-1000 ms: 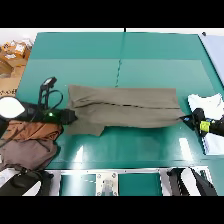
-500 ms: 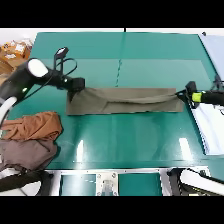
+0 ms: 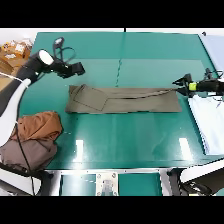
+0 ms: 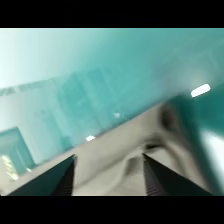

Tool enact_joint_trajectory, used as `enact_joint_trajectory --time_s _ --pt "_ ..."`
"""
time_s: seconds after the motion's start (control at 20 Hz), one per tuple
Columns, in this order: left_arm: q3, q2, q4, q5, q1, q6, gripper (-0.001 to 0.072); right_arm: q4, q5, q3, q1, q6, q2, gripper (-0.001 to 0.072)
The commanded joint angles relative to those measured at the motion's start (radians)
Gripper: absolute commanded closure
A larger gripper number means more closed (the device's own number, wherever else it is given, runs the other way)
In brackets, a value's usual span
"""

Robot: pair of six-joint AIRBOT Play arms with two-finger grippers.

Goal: Fold the shirts.

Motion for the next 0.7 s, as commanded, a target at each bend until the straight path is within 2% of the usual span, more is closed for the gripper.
enact_joint_trajectory --time_s 0.0,0.1,0.25,0.45,0.5,0.55,0.6,0.65 --pt "0.063 -0.01 0.002 -0.214 0.068 -0.013 0.0059 -0.101 0.179 0.073 -0.1 -0.111 -0.031 0.0171" --pt "0.064 -0.01 0.003 -0.257 0.065 -0.01 0.0059 -0.154 0.235 0.055 -0.125 -0.161 -0.041 0.0171" --pt "0.064 -0.01 -0.017 -0.257 0.063 -0.01 0.006 -0.151 0.261 0.026 -0.12 -0.251 -0.076 0.0171" --pt "0.064 -0.01 -0.062 -0.265 0.063 0.018 0.0062 -0.142 0.259 0.021 -0.066 -0.271 -0.154 0.0171" --pt "0.064 -0.01 -0.063 -0.259 0.063 0.037 0.0171 -0.124 0.256 0.021 -0.046 -0.283 -0.169 0.0172" --pt "0.064 -0.011 -0.063 -0.255 0.063 0.071 0.0519 -0.097 0.245 0.021 -0.025 -0.283 -0.176 0.0202" --pt "0.064 -0.011 -0.064 -0.249 0.063 0.098 0.068 -0.077 0.233 0.023 -0.006 -0.283 -0.177 0.0396" --pt "0.064 -0.011 -0.068 -0.24 0.063 0.092 0.0679 -0.061 0.235 0.033 0.012 -0.299 -0.177 0.0684"
